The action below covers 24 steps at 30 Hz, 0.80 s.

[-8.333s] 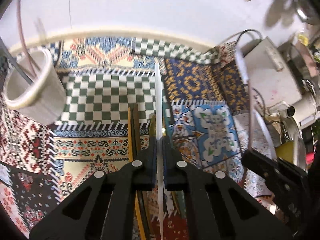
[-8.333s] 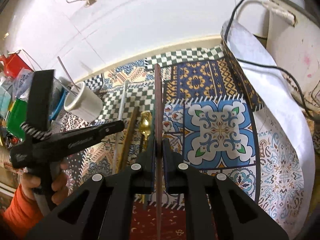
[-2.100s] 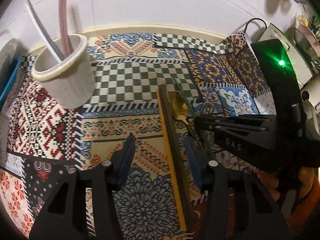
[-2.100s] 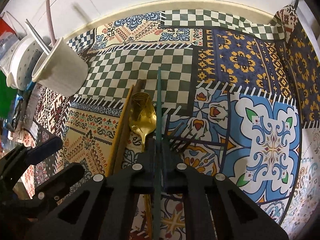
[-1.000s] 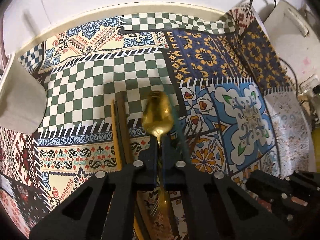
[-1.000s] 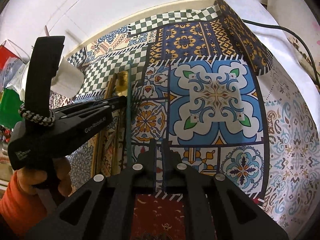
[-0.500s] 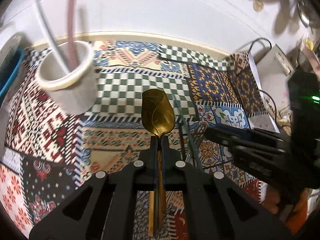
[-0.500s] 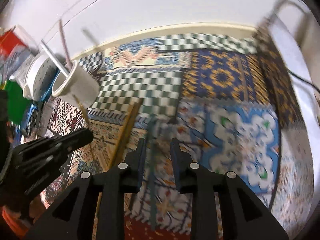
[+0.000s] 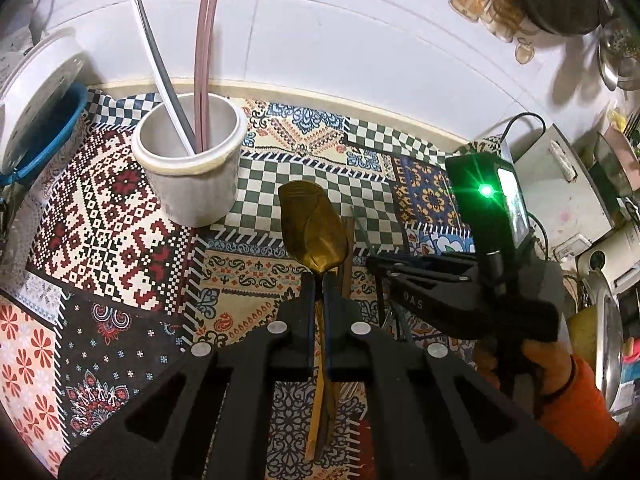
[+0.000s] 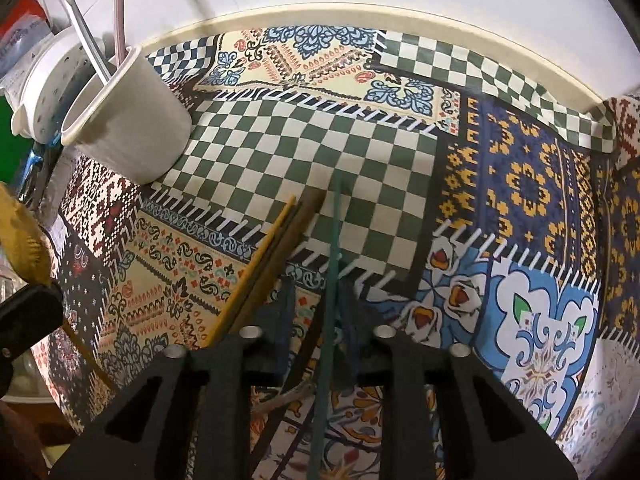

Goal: Organize utensils
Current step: 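Lift the spoon and teal chopstick and carry both over the white cup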

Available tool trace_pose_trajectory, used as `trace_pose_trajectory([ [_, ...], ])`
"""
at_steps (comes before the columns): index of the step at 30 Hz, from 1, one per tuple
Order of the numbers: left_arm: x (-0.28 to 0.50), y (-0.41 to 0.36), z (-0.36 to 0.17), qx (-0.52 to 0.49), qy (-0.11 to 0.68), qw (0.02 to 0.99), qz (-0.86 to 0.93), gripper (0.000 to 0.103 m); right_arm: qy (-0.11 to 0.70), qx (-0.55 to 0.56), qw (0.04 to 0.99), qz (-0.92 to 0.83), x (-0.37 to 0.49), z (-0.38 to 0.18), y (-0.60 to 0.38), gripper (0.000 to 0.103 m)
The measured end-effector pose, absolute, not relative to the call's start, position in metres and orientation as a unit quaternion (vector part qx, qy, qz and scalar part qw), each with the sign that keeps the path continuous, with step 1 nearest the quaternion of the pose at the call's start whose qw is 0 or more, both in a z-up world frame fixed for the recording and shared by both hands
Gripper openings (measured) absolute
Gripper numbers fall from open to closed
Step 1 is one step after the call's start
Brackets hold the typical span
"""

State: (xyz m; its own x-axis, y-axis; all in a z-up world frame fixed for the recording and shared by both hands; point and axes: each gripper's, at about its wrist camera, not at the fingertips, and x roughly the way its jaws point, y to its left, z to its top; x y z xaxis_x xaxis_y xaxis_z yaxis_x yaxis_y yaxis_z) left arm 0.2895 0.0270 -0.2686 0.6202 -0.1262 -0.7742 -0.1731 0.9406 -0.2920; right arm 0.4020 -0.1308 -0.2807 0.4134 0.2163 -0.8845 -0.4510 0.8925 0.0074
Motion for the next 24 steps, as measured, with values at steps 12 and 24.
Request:
trace_pose_trajectory([
  [12,0.274,0.022,-0.246,-0.165,0.402,0.901,0.012,0.002,0.458,-0.037,0.862,0.212,0.371,-0.228,-0.168,0.005],
  [24,0.246,0.014,-0.205,-0.145,0.348,0.926,0.021,0.002,0.374,-0.025,0.904,0.206,0.306,-0.177,-0.178,0.005],
])
